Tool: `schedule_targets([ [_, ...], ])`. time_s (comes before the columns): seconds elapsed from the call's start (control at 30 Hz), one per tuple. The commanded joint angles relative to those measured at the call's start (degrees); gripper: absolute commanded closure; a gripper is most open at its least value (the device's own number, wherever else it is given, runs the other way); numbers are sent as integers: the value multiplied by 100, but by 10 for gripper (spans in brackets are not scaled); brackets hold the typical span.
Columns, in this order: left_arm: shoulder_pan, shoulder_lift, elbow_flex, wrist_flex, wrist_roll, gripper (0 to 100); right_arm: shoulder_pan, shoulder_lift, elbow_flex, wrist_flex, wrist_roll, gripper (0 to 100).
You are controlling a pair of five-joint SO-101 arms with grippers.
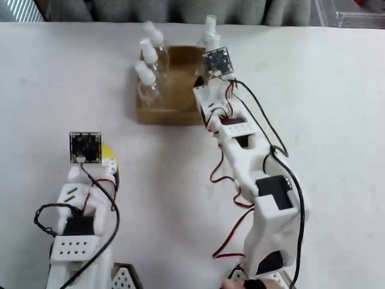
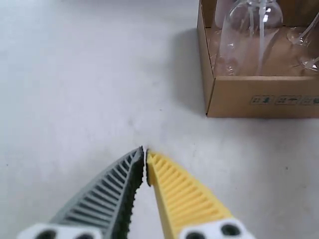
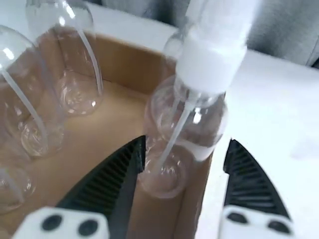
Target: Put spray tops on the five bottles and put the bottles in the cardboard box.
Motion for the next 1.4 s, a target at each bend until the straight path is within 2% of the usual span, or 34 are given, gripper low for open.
schedule_targets([
  [0.0, -13, -31, -35, -237, -62, 976, -4, -488, -149, 22, 44, 790],
  [0.37, -13, -22, -18, -360, -62, 976, 31, -1631, 993, 22, 62, 790],
  [0.83, -13, -13, -18, -369, -62, 976, 998, -4664, 4114, 22, 70, 796],
  [0.9, -13, -13, -18, -369, -62, 976, 1138, -5042, 4492, 22, 70, 831],
  [1.03, -13, -4, -18, -369, -62, 976, 1385, -5692, 5064, 22, 70, 989],
  [1.17, -13, -4, -9, -343, -70, 974, 1596, -6220, 5626, 22, 70, 960],
  [1.37, 224, -22, 167, -290, -703, 976, 1657, -7169, 6374, 374, 70, 983],
])
